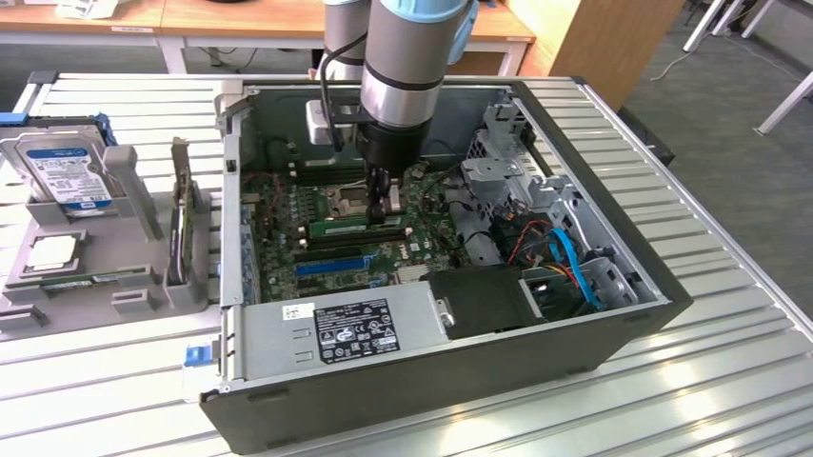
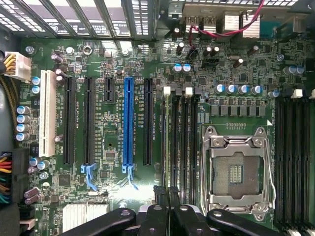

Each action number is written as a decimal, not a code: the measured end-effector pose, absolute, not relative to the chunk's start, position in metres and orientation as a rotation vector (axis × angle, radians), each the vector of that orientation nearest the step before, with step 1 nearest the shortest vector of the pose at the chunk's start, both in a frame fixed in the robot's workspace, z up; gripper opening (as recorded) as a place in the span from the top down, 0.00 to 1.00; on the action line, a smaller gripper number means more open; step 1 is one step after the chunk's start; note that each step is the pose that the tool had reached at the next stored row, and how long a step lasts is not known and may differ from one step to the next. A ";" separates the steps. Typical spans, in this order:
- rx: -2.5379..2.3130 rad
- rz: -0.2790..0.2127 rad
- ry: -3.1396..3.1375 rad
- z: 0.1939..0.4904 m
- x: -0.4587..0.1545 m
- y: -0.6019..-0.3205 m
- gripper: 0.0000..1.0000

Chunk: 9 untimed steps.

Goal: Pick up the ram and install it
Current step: 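Insert the ram into the slot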

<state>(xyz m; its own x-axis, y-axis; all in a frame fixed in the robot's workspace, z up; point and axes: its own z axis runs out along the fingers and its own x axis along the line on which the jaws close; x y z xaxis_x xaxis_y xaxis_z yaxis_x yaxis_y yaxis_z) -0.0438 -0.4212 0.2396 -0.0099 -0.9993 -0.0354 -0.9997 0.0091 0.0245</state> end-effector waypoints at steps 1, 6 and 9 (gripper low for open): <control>-2.205 0.066 2.226 0.239 -0.044 -0.421 0.88; -2.204 0.066 2.226 0.238 -0.044 -0.421 0.88; -2.204 0.066 2.226 0.237 -0.044 -0.421 0.88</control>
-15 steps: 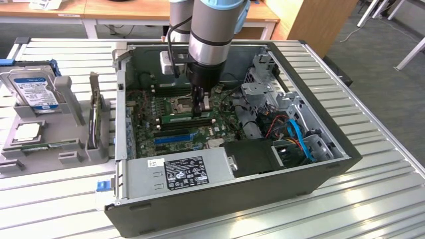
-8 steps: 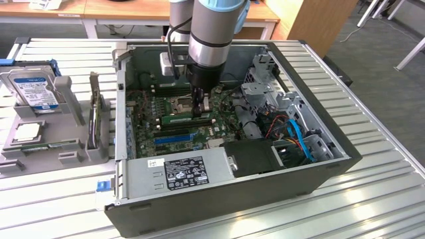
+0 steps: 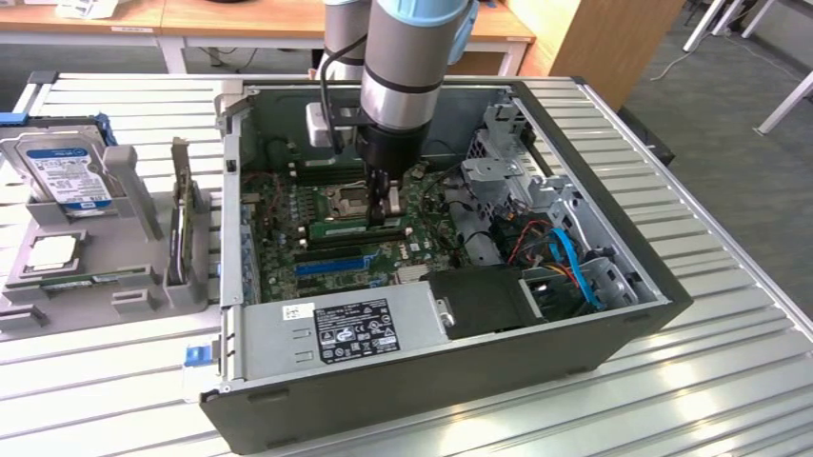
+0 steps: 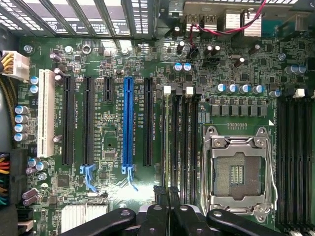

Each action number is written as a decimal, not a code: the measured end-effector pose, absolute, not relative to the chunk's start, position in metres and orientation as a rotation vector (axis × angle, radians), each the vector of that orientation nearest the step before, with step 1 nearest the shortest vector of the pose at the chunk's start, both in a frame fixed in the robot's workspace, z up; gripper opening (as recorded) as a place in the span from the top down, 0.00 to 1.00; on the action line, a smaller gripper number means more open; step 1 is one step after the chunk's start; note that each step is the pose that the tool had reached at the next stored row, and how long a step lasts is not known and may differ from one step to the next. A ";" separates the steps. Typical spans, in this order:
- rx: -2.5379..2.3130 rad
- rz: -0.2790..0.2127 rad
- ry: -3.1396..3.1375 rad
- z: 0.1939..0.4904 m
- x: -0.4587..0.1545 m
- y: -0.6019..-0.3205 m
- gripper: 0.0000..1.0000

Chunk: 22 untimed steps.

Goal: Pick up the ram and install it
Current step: 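Insert the ram into the slot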

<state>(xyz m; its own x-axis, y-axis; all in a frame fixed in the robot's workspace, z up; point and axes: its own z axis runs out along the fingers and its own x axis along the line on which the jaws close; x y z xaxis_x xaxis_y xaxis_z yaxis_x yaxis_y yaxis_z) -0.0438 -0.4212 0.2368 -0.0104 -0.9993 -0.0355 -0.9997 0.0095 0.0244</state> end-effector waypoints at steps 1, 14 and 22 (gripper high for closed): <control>-2.204 0.066 2.226 0.236 -0.044 -0.421 0.88; -2.203 0.066 2.227 0.233 -0.046 -0.421 0.88; -2.203 0.066 2.227 0.232 -0.046 -0.421 0.88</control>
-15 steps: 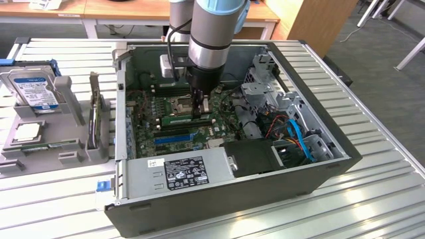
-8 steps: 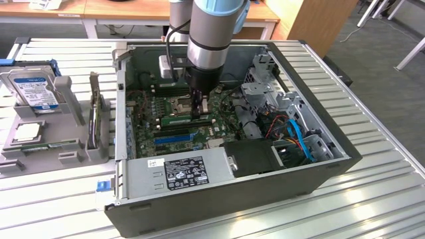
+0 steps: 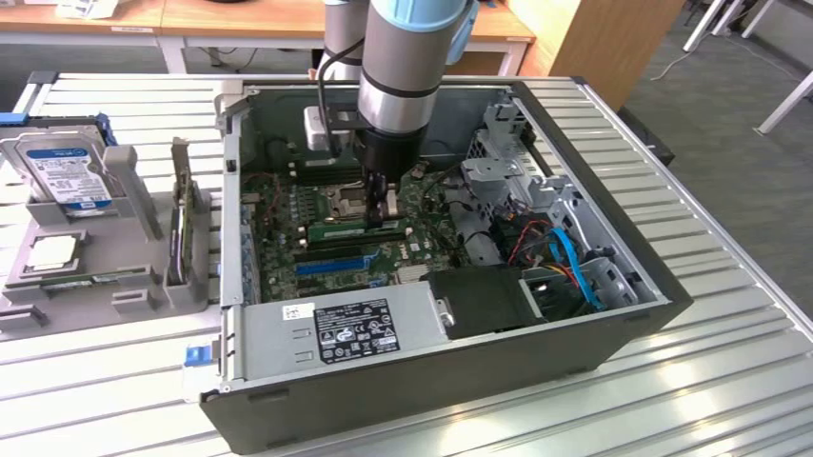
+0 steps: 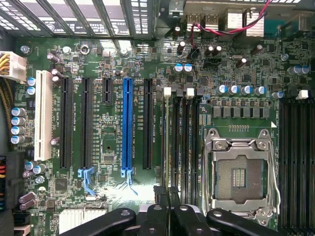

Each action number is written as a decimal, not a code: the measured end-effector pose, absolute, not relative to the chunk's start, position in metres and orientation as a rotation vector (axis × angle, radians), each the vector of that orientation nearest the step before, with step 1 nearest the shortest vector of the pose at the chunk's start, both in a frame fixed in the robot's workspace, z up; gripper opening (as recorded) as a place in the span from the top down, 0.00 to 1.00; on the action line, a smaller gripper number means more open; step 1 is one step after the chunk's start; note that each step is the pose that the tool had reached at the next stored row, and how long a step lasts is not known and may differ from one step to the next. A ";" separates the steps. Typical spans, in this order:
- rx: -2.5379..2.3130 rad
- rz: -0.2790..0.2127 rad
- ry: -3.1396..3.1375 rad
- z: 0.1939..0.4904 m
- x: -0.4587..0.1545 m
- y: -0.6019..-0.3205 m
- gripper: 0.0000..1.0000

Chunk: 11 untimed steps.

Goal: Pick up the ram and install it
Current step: 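Insert the ram into the slot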

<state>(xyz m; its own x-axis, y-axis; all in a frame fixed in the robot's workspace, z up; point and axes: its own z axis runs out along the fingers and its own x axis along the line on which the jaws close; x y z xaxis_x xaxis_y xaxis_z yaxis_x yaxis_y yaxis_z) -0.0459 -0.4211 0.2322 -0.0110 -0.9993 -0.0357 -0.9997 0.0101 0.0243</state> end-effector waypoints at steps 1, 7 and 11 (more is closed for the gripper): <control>-2.203 0.066 2.227 0.232 -0.046 -0.421 0.88; -2.203 0.066 2.227 0.232 -0.046 -0.421 0.88; -2.204 0.066 2.227 0.231 -0.046 -0.421 0.88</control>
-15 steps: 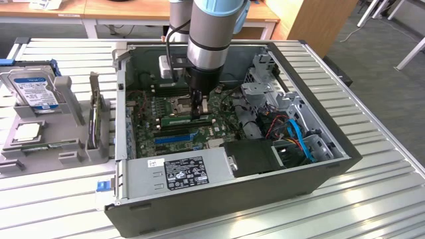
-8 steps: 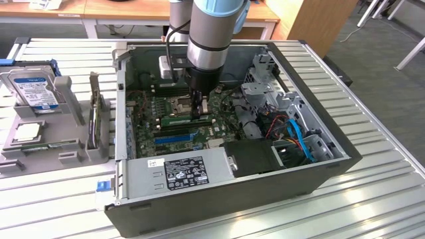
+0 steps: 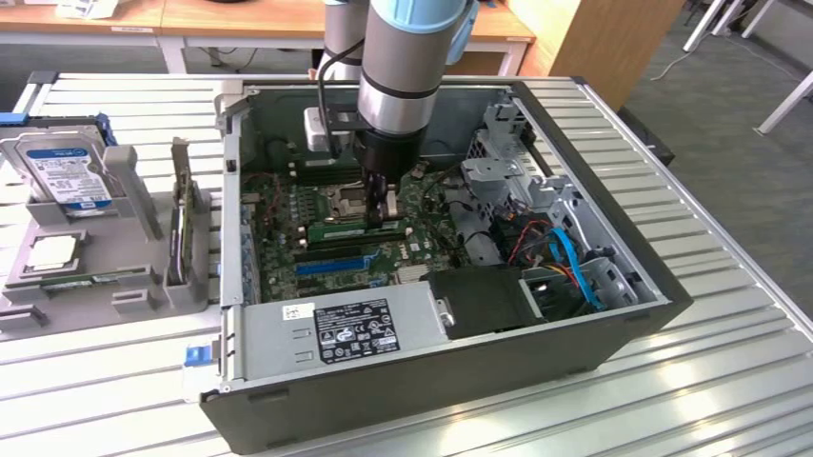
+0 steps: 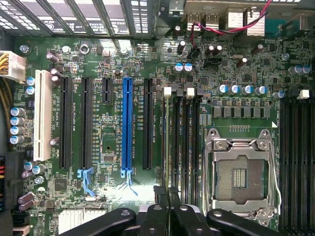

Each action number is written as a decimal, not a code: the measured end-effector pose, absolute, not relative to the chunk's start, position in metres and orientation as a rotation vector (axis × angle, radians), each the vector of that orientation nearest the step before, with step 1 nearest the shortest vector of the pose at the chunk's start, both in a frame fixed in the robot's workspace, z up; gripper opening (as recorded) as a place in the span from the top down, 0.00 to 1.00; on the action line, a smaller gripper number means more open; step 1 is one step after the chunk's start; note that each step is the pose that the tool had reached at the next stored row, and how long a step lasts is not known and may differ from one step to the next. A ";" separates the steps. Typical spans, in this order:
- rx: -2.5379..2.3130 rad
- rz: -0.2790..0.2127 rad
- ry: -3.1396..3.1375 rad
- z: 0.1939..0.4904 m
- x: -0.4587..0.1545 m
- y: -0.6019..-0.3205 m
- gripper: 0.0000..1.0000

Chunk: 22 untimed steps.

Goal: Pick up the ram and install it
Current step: 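Insert the ram into the slot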

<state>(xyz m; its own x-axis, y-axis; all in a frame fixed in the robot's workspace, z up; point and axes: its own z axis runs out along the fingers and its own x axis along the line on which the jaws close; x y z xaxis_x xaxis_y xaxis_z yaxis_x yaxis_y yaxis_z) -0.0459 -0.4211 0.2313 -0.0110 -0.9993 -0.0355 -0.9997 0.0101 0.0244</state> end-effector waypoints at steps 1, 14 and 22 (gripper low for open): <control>-2.203 0.066 2.227 0.231 -0.046 -0.421 0.88; -2.201 0.066 2.229 0.231 -0.046 -0.420 0.88; -2.201 0.066 2.229 0.230 -0.046 -0.420 0.88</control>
